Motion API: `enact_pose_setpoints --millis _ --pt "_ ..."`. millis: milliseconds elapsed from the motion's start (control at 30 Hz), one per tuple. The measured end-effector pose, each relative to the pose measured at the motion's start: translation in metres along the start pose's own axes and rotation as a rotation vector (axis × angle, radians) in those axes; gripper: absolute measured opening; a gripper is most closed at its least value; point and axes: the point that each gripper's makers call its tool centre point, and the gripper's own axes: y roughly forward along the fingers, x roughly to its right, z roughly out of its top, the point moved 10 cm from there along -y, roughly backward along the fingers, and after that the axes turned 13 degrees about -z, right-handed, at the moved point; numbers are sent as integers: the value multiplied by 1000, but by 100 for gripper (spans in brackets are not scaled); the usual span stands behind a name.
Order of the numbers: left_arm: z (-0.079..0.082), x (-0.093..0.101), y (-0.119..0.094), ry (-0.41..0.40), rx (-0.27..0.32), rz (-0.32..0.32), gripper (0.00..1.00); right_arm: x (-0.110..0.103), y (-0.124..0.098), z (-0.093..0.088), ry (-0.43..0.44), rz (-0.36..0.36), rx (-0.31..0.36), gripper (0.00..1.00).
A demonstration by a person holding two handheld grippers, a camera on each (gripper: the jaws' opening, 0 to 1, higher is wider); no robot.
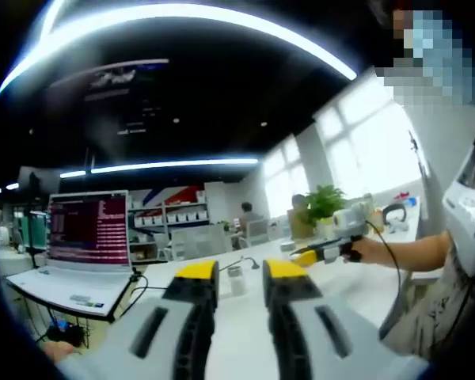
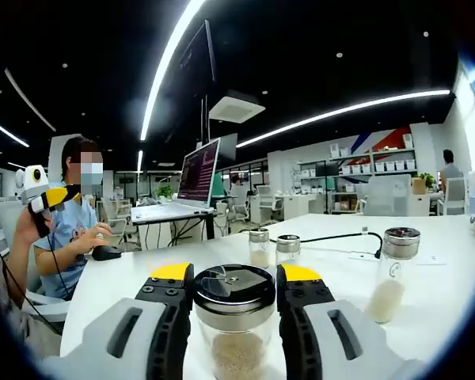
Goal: Rotate the seasoning bottle until the label or dispensing opening points toward the visible target arrow and the bottle remains upright within the marked orientation range
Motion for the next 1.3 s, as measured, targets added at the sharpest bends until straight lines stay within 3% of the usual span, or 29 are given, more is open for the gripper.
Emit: enact_pose_setpoints --millis 167,200,300,500,833,1067,1300 --pt "2 3 -5 8 -32 27 23 0 3 0 -9 32 -13 40" --pt "3 4 -6 7 -31 27 23 1 4 1 -20 65 -29 40" --pt "7 12 -3 -108 74 -40 23 5 7 0 -2 130 -35 40" --pt "5 19 -1 -71 23 -10 23 2 5 1 -8 176 -49 40" --pt "-3 22 5 -109 26 -39 23 3 6 -2 17 283 -55 40" --pt "-4 25 4 -117 36 -55 23 5 12 -5 37 503 -27 40" --pt "-3 21 -4 -115 68 -15 23 9 14 -5 20 559 0 40"
